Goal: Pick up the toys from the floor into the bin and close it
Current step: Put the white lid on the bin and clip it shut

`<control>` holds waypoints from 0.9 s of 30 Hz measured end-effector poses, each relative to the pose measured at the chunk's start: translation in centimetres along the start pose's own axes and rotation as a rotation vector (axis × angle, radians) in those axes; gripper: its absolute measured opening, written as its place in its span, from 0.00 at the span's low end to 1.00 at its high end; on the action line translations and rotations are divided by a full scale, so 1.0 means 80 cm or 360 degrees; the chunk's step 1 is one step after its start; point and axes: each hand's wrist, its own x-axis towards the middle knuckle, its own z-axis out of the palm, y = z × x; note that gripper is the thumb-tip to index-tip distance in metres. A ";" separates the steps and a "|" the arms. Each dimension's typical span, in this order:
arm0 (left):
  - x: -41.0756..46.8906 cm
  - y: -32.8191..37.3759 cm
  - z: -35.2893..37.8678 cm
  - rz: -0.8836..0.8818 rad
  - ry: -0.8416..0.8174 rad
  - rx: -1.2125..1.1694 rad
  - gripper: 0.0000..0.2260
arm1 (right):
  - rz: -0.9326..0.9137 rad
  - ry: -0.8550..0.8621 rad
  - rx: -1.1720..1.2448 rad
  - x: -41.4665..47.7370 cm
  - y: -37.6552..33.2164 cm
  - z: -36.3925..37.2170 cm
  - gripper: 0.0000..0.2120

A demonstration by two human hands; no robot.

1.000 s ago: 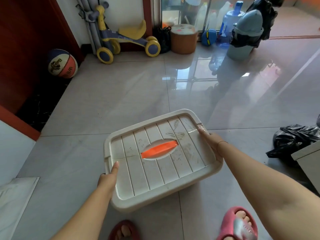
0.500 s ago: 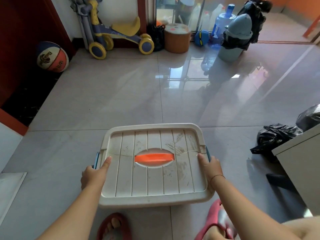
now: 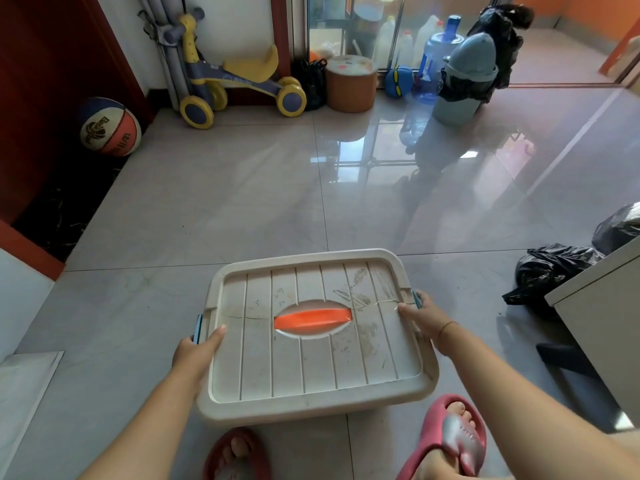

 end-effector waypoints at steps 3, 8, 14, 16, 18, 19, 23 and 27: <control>0.011 0.018 -0.003 0.0026 -0.0143 -0.0136 0.20 | -0.0083 -0.0160 -0.0065 0.020 -0.017 -0.010 0.26; 0.014 0.013 0.010 0.0166 0.0046 0.0036 0.23 | -0.0086 0.0334 -0.0292 0.032 -0.002 0.011 0.23; 0.025 0.002 0.001 0.0286 -0.0057 0.0081 0.25 | 0.0248 0.0185 0.0001 0.024 -0.002 0.004 0.26; 0.028 -0.002 -0.004 0.0310 -0.0087 0.0098 0.25 | 0.0213 0.0206 0.0012 0.022 0.003 0.007 0.26; 0.025 -0.002 -0.002 0.0372 -0.0061 0.0130 0.24 | 0.0108 0.0285 -0.0044 0.020 0.006 0.011 0.26; 0.020 -0.002 0.000 0.0410 -0.0028 0.0165 0.24 | 0.0067 0.0315 -0.0086 0.016 0.007 0.013 0.25; 0.005 -0.007 0.007 0.0494 0.0275 0.0565 0.26 | 0.0011 0.0412 -0.0191 -0.001 0.010 0.020 0.24; 0.001 -0.016 0.010 0.0502 0.0359 0.0718 0.28 | 0.0037 0.0443 -0.0278 -0.008 0.018 0.020 0.25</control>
